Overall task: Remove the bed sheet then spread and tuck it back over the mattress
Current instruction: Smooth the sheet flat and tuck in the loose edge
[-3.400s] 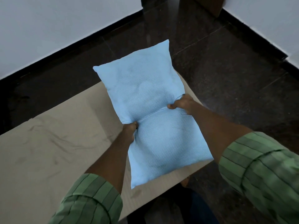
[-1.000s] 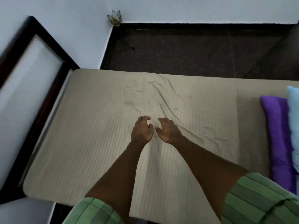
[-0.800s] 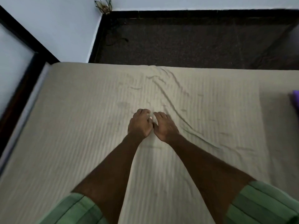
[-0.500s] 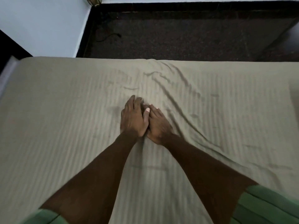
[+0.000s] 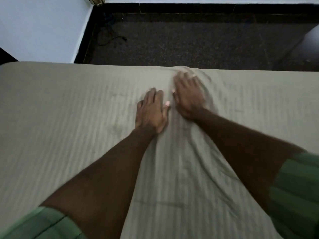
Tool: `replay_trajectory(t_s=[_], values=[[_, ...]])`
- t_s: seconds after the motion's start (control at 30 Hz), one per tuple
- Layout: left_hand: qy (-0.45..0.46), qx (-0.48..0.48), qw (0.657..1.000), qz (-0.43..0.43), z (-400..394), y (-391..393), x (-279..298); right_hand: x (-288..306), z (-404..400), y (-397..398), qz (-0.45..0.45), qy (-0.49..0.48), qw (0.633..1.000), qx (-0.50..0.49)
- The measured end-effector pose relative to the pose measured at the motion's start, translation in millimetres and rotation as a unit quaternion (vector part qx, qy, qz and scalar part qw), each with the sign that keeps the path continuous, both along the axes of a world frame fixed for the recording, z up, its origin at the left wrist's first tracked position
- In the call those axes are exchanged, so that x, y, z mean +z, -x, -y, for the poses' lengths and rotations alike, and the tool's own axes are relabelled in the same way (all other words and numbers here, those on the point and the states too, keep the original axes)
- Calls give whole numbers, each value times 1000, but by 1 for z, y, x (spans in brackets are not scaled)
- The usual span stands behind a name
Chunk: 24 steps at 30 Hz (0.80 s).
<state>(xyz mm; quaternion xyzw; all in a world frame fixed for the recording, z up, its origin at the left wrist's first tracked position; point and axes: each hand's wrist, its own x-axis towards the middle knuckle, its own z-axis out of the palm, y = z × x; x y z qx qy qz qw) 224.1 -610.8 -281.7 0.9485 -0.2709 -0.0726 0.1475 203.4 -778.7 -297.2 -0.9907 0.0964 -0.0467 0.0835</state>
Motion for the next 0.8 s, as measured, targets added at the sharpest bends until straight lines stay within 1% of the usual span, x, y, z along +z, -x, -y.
replay_trajectory(t_s=[0.07, 0.1, 0.13, 0.17, 0.2, 0.23, 0.27, 0.3, 0.33, 0.37, 0.43, 0.47, 0.5, 0.53, 0.57, 0.63, 0.67, 0.73, 0.77, 0.8], values=[[56, 5, 997, -47, 18, -6, 3, -10, -26, 17, -15, -41, 987, 154], [65, 24, 996, -62, 23, -10, 3, -13, -29, 22, -31, -23, 975, 221], [54, 35, 995, -75, 25, -12, 2, -15, -22, 22, -51, -1, 965, 256], [32, 36, 995, -87, 25, -13, 1, -17, -5, 17, -59, 10, 966, 251], [9, 26, 995, -98, 23, -14, 0, -15, 17, 10, -55, 11, 977, 203], [-9, 13, 994, -110, 21, -16, -1, -11, 41, 2, -43, 13, 992, 119], [-21, 1, 992, -121, 16, -15, 0, -6, 66, -3, -40, 6, 999, 12], [-28, -4, 991, -127, 11, -14, 1, -1, 88, -4, -53, -12, 995, -83], [-40, -9, 991, -127, 8, -12, 1, 6, 101, -3, -64, -30, 987, -144], [-57, -12, 991, -120, 7, -9, 1, 10, 105, 1, -67, -35, 983, -165], [-98, -10, 992, -77, 7, -1, 2, 14, 95, 18, -17, -25, 991, -128], [-99, -4, 994, -42, 9, 4, 2, 13, 87, 31, 18, -23, 994, -101], [-86, -4, 996, -8, 14, 11, 5, 11, 82, 48, 37, -25, 996, -76], [-60, -29, 998, 19, 19, 17, 5, 8, 76, 65, 41, -22, 998, -40], [-31, -79, 996, 33, 25, 22, 5, 2, 70, 80, 34, -16, 999, 9], [18, -174, 984, 20, 42, 29, 1, -7, 58, 102, 2, 2, 996, 89], [34, -181, 983, -6, 51, 32, -2, -9, 58, 107, -11, 5, 994, 113], [54, -120, 990, -54, 62, 34, -10, -9, 77, 104, -24, 28, 989, 143], [49, -95, 992, -69, 65, 36, -15, -11, 94, 103, -33, 52, 989, 131], [39, -92, 992, -75, 66, 38, -18, -11, 112, 101, -34, 72, 993, 92]])
